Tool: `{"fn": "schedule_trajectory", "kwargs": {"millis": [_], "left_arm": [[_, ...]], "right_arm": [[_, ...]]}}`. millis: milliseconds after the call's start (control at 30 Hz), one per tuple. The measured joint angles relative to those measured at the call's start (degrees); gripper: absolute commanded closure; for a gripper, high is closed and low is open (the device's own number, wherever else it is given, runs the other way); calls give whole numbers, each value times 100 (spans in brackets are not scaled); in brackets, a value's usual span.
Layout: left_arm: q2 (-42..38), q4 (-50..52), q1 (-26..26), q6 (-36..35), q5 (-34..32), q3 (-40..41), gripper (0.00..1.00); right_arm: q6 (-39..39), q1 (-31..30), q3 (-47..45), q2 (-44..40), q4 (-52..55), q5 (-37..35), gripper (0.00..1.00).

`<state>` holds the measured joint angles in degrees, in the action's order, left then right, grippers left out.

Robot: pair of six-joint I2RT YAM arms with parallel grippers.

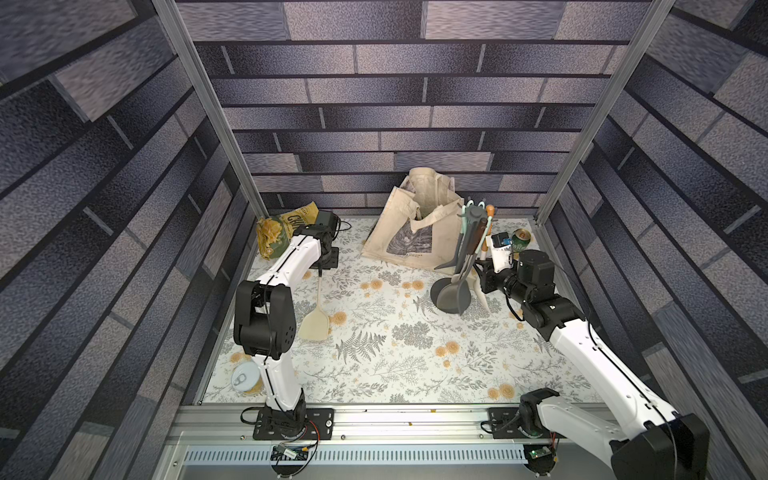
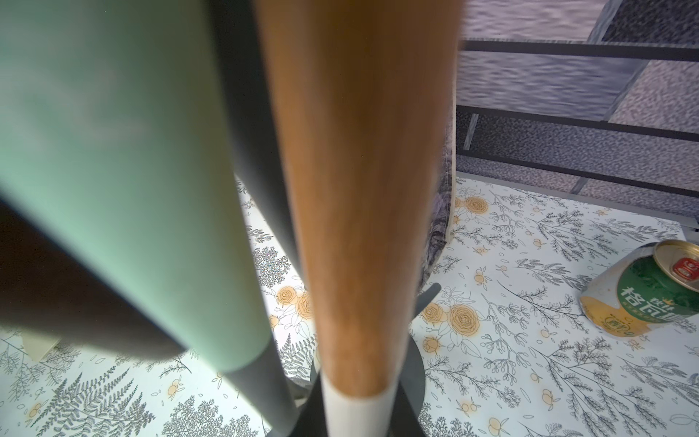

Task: Take the spatula off the kitchen utensil rack
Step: Place the spatula at the center of the board.

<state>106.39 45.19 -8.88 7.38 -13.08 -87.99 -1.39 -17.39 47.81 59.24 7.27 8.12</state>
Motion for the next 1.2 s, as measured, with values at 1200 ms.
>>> {"fn": "schedule_trajectory", "kwargs": {"millis": [1200], "left_arm": [[1167,-334,352,-393,-533,-214,98]], "right_arm": [[-9,-2,0,-2,20,-46,90]]}}
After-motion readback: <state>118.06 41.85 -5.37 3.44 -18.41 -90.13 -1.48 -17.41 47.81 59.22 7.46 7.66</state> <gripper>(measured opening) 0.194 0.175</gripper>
